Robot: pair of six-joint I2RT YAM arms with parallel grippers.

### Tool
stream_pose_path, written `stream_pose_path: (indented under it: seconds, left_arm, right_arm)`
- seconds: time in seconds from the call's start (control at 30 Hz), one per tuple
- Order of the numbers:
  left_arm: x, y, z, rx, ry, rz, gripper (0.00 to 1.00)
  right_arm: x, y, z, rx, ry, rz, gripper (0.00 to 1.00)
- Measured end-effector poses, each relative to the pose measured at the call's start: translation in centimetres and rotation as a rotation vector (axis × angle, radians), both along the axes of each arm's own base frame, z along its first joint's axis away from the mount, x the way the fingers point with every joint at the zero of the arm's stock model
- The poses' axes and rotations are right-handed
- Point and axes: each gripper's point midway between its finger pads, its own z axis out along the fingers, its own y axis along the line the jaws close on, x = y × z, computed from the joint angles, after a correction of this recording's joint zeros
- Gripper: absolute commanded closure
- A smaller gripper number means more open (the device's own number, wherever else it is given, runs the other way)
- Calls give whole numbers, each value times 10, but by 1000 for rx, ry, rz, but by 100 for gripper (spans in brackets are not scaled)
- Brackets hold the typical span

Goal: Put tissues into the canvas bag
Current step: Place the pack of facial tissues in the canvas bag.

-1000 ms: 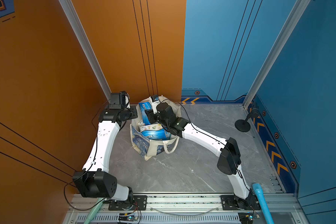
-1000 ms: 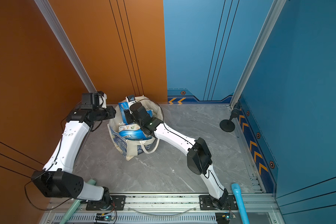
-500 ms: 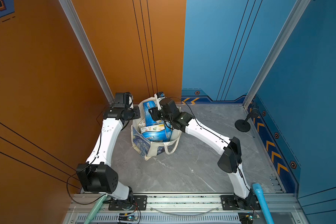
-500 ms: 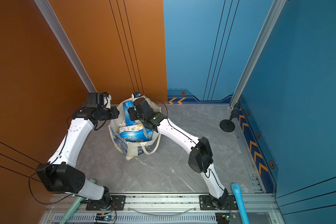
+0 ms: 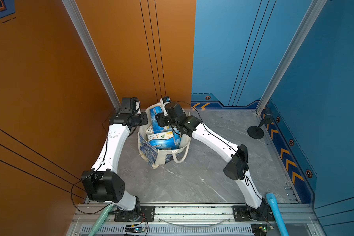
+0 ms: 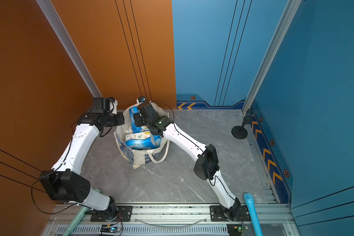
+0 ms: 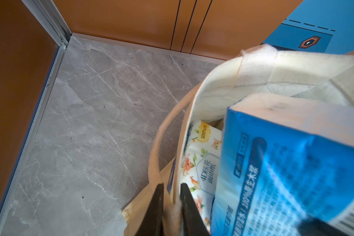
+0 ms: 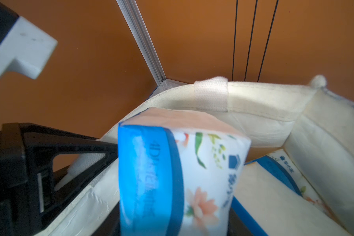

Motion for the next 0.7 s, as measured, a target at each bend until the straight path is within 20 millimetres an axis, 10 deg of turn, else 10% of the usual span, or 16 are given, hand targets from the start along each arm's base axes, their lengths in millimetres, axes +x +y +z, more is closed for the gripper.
stream_pose_path:
  seconds: [0.33, 0.7]
  left_arm:
    - [0, 0, 1, 0, -2, 0, 84]
    - [0, 0, 1, 9, -3, -8, 84]
  right_arm:
    - [-17, -26, -7, -120, 19, 56, 22]
    - [-28, -121, 81, -30, -59, 1, 30]
